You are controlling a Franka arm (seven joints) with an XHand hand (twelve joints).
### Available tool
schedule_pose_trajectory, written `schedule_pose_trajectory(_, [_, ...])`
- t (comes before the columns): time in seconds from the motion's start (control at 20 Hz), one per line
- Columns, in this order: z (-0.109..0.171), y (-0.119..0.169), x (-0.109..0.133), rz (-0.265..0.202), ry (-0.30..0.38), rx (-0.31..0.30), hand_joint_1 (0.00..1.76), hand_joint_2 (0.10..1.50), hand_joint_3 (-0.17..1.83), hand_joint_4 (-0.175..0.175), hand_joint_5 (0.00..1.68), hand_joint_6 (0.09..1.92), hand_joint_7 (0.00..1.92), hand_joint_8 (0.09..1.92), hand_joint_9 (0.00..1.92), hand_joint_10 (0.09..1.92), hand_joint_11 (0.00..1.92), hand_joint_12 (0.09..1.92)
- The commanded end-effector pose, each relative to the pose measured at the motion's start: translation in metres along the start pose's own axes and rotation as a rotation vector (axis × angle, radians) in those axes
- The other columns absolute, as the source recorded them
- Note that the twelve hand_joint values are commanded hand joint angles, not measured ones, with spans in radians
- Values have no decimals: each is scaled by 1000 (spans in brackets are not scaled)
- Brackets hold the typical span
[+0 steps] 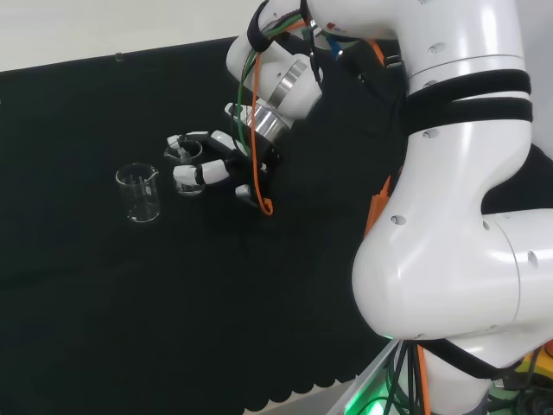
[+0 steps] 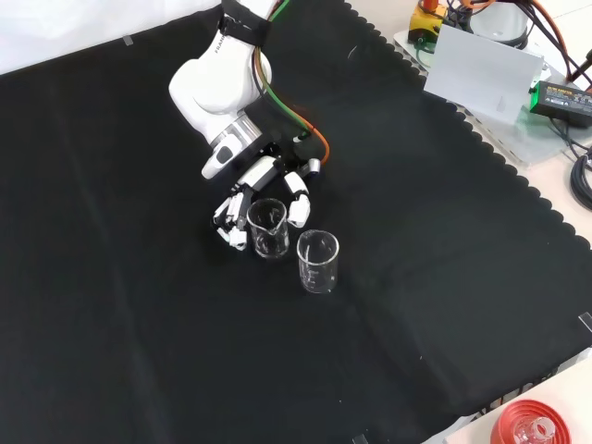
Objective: Pick up the beaker on the right.
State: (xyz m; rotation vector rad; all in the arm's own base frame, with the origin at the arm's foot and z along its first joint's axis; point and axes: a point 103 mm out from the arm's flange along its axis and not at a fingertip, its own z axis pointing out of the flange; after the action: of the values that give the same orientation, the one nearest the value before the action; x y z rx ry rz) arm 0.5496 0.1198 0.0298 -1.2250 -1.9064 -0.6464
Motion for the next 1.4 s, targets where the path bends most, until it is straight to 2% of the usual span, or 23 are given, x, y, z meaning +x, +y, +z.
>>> schedule_pose_trajectory(0.05, [2,1,0,3,0,-5,897,471,738,-47,536,87,429,652,520,641,27,1379])
schedule_pose_trajectory(0.3, [-4,0,0,5,21,-22,939,492,728,-43,581,100,460,642,539,632,45,1372])
schedule_pose_trajectory(0.4, [-5,0,0,12,18,-40,968,533,696,-32,673,232,518,604,577,600,68,1360])
schedule_pose_trajectory(0.5, [-7,0,1,23,2,-60,997,596,672,-7,810,441,619,571,634,577,119,1351])
schedule_pose_trajectory(0.55, [-8,0,2,27,-8,-68,1011,625,661,13,894,496,681,556,665,568,149,1345])
schedule_pose_trajectory(0.6, [-8,0,2,31,-16,-75,1035,726,529,75,993,606,756,544,693,565,179,1346])
schedule_pose_trajectory(0.65, [-8,0,2,35,-18,-79,1054,819,384,121,1066,667,827,528,722,562,209,1340])
schedule_pose_trajectory(0.75, [-4,4,6,44,-27,-83,1077,925,191,163,1152,678,941,483,771,547,259,1327])
schedule_pose_trajectory(0.95, [-12,2,6,33,-47,-95,1093,974,71,175,1215,614,1064,408,839,515,328,1309])
schedule_pose_trajectory(1.05, [-17,2,7,22,-85,-91,1098,975,57,175,1235,583,1106,377,864,500,353,1302])
schedule_pose_trajectory(1.4, [-33,2,14,18,-141,-88,1117,947,65,175,1314,443,1325,215,1022,402,523,1230])
